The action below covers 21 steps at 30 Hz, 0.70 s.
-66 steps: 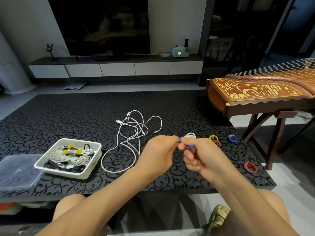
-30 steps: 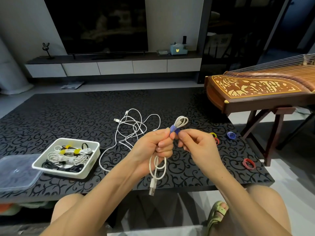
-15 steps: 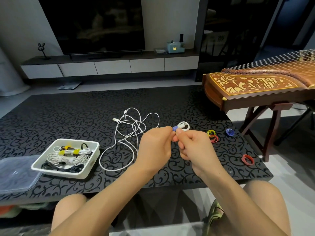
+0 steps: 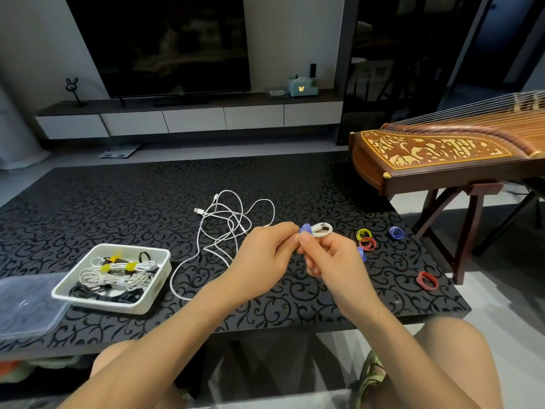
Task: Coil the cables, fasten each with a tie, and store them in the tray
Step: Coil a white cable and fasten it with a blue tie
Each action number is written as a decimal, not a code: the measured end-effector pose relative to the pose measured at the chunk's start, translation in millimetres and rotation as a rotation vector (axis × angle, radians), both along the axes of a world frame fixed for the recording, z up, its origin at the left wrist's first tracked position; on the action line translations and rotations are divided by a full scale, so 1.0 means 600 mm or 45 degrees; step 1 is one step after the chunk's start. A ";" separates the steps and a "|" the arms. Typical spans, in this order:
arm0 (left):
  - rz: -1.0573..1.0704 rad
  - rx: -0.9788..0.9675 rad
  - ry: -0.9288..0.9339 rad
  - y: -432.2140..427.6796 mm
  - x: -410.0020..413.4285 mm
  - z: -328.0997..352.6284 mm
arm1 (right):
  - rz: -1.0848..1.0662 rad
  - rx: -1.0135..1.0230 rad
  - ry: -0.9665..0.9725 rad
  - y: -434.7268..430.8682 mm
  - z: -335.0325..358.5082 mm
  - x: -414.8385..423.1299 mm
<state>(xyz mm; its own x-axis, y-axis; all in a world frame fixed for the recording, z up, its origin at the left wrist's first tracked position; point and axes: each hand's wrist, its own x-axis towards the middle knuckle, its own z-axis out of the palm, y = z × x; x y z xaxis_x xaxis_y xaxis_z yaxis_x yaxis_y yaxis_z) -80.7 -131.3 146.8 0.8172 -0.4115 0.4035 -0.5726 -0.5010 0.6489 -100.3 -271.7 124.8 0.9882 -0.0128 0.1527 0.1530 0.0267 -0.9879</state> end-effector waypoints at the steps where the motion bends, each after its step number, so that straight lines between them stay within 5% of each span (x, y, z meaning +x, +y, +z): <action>1: -0.034 0.030 0.002 0.002 0.000 0.000 | 0.025 0.100 0.051 0.001 -0.003 0.002; 4: -0.162 0.108 -0.017 0.005 -0.003 -0.003 | 0.101 0.297 0.201 -0.003 -0.007 0.009; 11: -0.308 0.284 -0.134 0.006 0.009 -0.014 | 0.161 0.317 0.237 -0.012 -0.027 0.003; 14: -0.044 0.536 -0.403 -0.001 0.030 -0.019 | -0.150 0.407 0.289 -0.010 -0.037 0.018; 16: 0.324 0.335 -0.540 -0.001 0.038 -0.030 | -0.379 0.581 0.338 -0.022 -0.048 0.035; 19: 0.701 0.022 -0.207 -0.013 0.027 -0.060 | -0.511 0.617 0.317 -0.034 -0.070 0.045; 21: 0.571 0.062 0.304 -0.036 0.028 -0.089 | -0.459 0.510 0.229 -0.026 -0.091 0.039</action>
<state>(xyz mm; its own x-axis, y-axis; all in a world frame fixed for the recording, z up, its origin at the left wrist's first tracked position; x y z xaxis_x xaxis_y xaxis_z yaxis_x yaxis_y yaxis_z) -64.0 -152.9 93.4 0.9849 -0.0126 0.1727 -0.1325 -0.6967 0.7050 -76.9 -287.6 70.4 0.9205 -0.3766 -0.1040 0.0519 0.3817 -0.9228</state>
